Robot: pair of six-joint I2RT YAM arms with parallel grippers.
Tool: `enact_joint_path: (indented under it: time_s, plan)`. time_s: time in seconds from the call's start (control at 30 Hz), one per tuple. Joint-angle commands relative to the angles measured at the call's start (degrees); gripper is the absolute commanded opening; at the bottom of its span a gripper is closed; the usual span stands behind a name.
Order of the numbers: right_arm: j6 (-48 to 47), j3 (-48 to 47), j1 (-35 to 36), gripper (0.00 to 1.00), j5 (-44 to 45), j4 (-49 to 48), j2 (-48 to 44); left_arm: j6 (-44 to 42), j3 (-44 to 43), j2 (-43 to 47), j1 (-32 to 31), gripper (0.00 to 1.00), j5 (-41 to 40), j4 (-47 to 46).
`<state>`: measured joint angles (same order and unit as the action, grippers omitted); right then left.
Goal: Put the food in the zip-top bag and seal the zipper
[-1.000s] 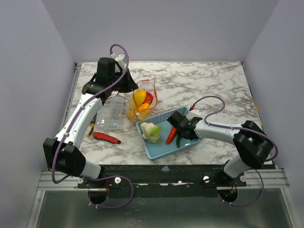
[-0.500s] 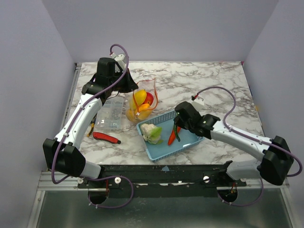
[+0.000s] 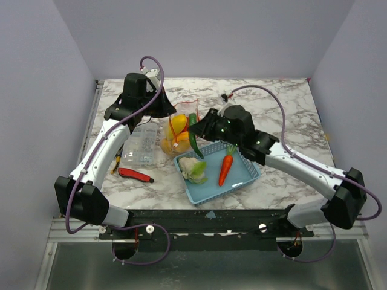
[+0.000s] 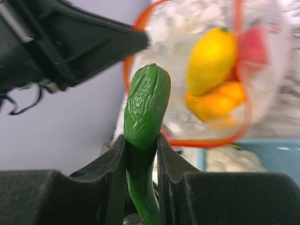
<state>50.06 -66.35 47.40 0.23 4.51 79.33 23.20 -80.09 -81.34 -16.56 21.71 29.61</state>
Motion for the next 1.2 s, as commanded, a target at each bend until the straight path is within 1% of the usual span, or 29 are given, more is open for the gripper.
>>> enact_joint_path:
  time_s: [0.0, 0.13, 0.23, 0.47, 0.5, 0.57, 0.6, 0.63, 0.7, 0.83, 0.9, 1.0, 1.03, 1.1, 1.17]
  plan:
    - [5.5, -6.4, -1.3, 0.12, -12.4, -0.9, 6.0, 0.2, 0.4, 2.2, 0.3, 0.00, 1.4, -1.7]
    - [15.3, -7.7, -4.9, 0.12, -15.1, -0.3, 10.5, 0.2, 0.4, 2.3, 0.3, 0.00, 1.6, -1.6]
    - [20.5, -7.7, -7.7, 0.12, -17.2, -1.9, 13.2, 0.2, 0.4, 2.4, 0.3, 0.00, 1.7, -1.7]
    - [27.4, -11.9, -8.3, 0.14, -13.5, -3.8, 18.7, 0.3, 0.4, 2.5, 0.3, 0.00, 1.9, -1.7]
    - [28.4, -12.4, -8.3, 0.15, -13.0, -3.6, 19.4, 0.3, 0.4, 2.4, 0.3, 0.00, 2.0, -1.7]
    - [31.3, -12.0, -8.3, 0.23, -10.6, -3.8, 19.9, 0.3, 0.4, 2.4, 0.3, 0.00, 2.0, -1.7]
    - [32.5, -11.5, -8.3, 0.25, -9.3, -4.0, 19.9, 0.3, 0.4, 2.5, 0.3, 0.00, 2.0, -1.7]
    - [34.0, -10.6, -8.3, 0.29, -8.0, -5.6, 19.6, 0.3, 0.4, 2.6, 0.3, 0.00, 2.0, -1.7]
    - [36.8, -8.6, -8.3, 0.29, -5.6, -8.2, 18.6, 0.3, 0.5, 2.7, 0.3, 0.00, 2.0, -1.8]
    - [38.7, -8.5, -8.2, 0.30, 1.7, -8.2, 17.9, 0.6, 0.5, 2.6, 0.3, 0.00, 2.3, -2.0]
    - [38.4, -10.3, -8.2, 0.32, 2.9, -7.2, 18.8, 0.8, 0.6, 2.6, 0.3, 0.00, 2.5, -2.0]
    - [36.5, -13.8, -7.5, 0.42, 3.1, -4.7, 20.9, 0.6, 0.6, 2.7, 0.3, 0.00, 2.3, -1.9]
    - [35.8, -14.3, -7.1, 0.44, 3.1, -4.7, 21.3, 0.5, 0.6, 2.8, 0.3, 0.00, 2.2, -2.0]
    - [34.0, -15.0, -6.4, 0.52, 3.9, -2.4, 21.2, 0.4, 0.6, 2.9, 0.3, 0.00, 2.2, -1.9]
    - [32.3, -14.9, -6.0, 0.56, 4.2, -1.6, 20.7, 0.4, 0.5, 2.9, 0.3, 0.00, 2.2, -1.9]
